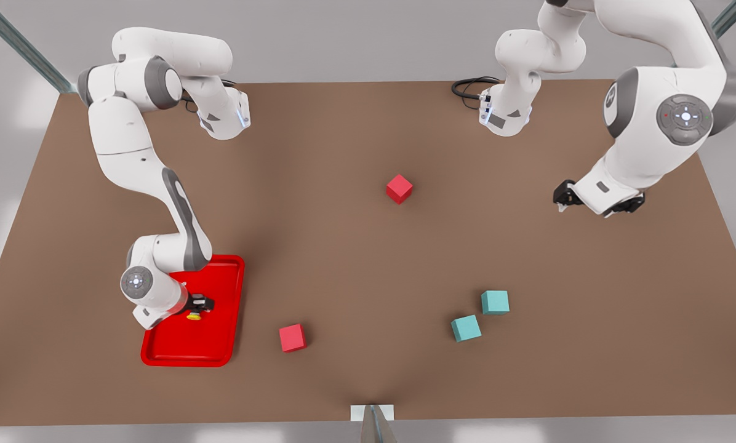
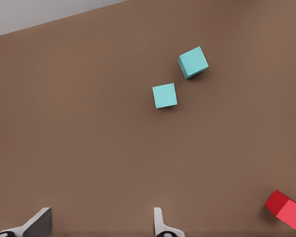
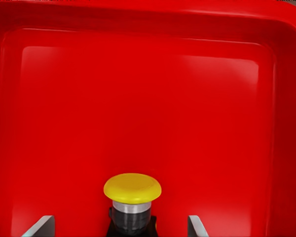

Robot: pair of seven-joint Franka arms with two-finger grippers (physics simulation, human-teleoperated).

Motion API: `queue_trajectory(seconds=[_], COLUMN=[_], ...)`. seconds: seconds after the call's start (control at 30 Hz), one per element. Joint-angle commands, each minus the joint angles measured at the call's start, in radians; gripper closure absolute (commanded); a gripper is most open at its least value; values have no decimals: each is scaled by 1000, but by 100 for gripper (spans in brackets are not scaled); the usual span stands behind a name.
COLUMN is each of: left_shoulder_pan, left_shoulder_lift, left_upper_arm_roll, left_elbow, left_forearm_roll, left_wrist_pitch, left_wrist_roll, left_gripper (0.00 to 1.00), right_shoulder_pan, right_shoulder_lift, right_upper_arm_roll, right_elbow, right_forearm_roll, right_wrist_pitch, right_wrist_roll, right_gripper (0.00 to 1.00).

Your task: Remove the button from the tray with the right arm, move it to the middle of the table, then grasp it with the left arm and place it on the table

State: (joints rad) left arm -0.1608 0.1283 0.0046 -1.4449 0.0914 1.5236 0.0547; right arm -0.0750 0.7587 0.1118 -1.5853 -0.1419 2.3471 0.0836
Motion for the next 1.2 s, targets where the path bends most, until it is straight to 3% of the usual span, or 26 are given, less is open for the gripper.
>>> queue_trajectory(seconds=[0.0,0.23,0.27,0.3,0.37,0.6,0.67,0.77,0.87,0.97,1.07,1.17], left_shoulder_pan=[0,0,0,0,0,0,1,1,1,3,3,3], left_shoulder_lift=[1,21,21,21,21,25,25,25,28,31,34,34], left_upper_arm_roll=[0,0,0,0,0,0,0,0,0,0,0,0], left_elbow=[-2,-2,0,-2,0,0,0,0,0,0,0,0], left_forearm_roll=[1,2,1,1,2,2,2,4,2,4,4,4], left_wrist_pitch=[6,26,26,26,26,26,26,27,27,27,27,27], left_wrist_roll=[-1,-1,-1,-1,-1,-1,-1,-1,-1,-1,-1,-1], left_gripper=[0,0,0,0,0,0,0,0,0,0,0,0], right_shoulder_pan=[0,-14,-14,-14,-14,-9,-9,12,187,345,642,669], right_shoulder_lift=[1,-12,-12,-12,-12,-32,-65,-84,-81,56,232,346], right_upper_arm_roll=[0,-1,-1,0,0,9,78,256,261,249,-27,-34], right_elbow=[-1,-68,-68,-68,-68,-58,10,93,166,372,616,711], right_forearm_roll=[4,4,4,4,4,2,4,1,5,65,262,262], right_wrist_pitch=[37,34,28,11,0,-48,-167,-322,-322,-324,-325,-312], right_wrist_roll=[-67,-50,-51,-53,-50,-58,-18,263,587,841,1048,1229], right_gripper=[0,0,10,55,61,62,61,61,62,61,61,61])
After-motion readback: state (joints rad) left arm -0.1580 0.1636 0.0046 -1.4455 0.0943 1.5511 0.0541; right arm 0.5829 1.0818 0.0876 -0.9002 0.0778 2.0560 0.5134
